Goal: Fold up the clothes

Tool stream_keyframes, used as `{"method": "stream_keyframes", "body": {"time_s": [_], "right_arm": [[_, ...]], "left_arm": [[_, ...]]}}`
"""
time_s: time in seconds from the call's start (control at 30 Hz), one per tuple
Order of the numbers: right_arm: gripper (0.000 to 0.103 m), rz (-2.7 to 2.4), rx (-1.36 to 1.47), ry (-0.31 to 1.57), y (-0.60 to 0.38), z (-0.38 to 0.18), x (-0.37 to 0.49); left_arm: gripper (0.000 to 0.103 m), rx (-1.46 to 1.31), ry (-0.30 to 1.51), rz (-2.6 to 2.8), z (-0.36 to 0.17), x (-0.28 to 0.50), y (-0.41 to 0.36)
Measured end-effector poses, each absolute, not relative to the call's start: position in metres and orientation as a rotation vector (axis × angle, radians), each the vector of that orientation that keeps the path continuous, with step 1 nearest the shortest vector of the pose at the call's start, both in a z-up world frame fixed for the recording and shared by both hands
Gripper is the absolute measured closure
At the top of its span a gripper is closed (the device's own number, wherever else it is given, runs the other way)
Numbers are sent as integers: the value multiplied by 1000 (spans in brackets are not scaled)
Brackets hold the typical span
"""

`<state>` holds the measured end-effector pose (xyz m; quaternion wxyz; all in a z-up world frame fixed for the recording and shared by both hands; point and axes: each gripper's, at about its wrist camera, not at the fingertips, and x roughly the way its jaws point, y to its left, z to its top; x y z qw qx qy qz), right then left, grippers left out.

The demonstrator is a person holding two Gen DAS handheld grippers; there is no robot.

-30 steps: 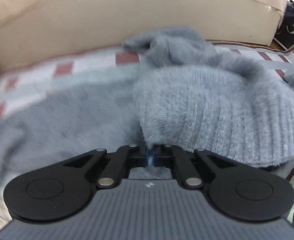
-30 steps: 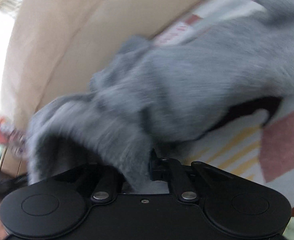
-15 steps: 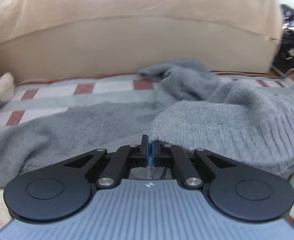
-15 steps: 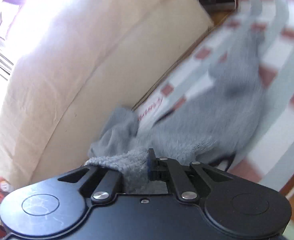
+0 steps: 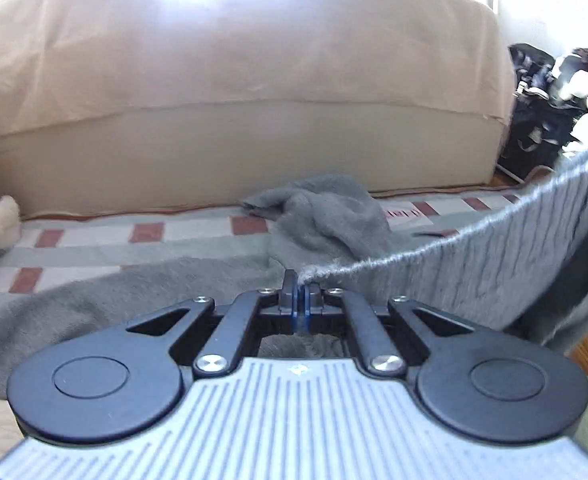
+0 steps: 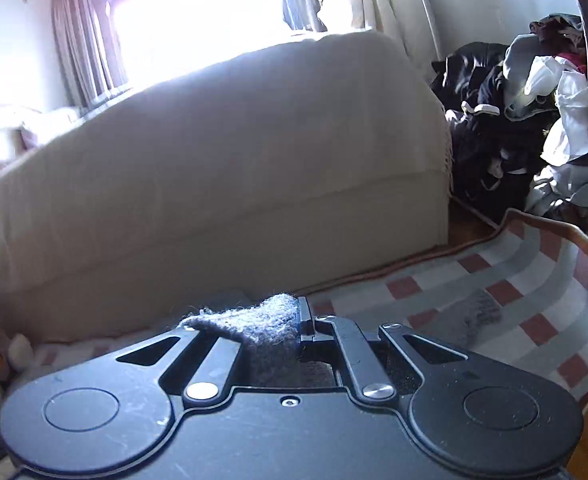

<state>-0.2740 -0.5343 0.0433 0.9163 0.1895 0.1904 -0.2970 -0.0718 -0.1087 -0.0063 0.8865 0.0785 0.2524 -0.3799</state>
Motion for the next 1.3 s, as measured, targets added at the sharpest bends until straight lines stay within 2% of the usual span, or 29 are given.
{"method": "stream_keyframes", "body": {"time_s": [0.2, 0.37, 0.43, 0.53, 0.7, 0.77, 0.83, 0.93, 1.0, 1.03, 1.07, 1.17, 1.2, 1.27, 1.3], "right_arm": [[99, -514, 374, 538, -531, 87, -287], [98, -400, 329, 671, -530, 95, -287], [97, -378, 350, 755, -540, 74, -274], [97, -385, 352, 843, -550, 41, -258], [97, -379, 331, 826, -556, 20, -258], [97, -375, 320, 805, -557, 15, -260], [98, -371, 309, 784, -559, 10, -263], [98, -390, 253, 765, -555, 10, -265], [98, -419, 210, 777, -553, 10, -264], [98, -433, 188, 783, -552, 9, -263], [99, -448, 167, 789, -551, 9, -262], [98, -491, 101, 805, -547, 8, -259], [98, -504, 83, 811, -547, 8, -258], [98, -522, 98, 830, -553, -3, -253], [98, -535, 103, 841, -556, -9, -250]], "left_arm": [[100, 129, 499, -706, 62, -72, -91], [100, 388, 639, -790, 107, -67, -104], [100, 510, 775, -791, 111, -65, -113], [100, 650, 862, -726, 112, -74, -125], [103, 754, 539, -678, 122, -106, -132], [103, 682, 496, -678, 125, -109, -126], [103, 566, 535, -684, 118, -108, -118], [99, 416, 681, -725, 86, -104, -118], [91, 441, 769, -790, 50, -106, -135], [83, 539, 790, -804, 28, -111, -150], [78, 656, 781, -798, 9, -122, -165], [75, 906, 673, -828, -29, -165, -192], [72, 914, 650, -861, -34, -175, -195], [57, 860, 673, -936, -39, -186, -202], [57, 817, 708, -970, -39, -186, -204]]}}
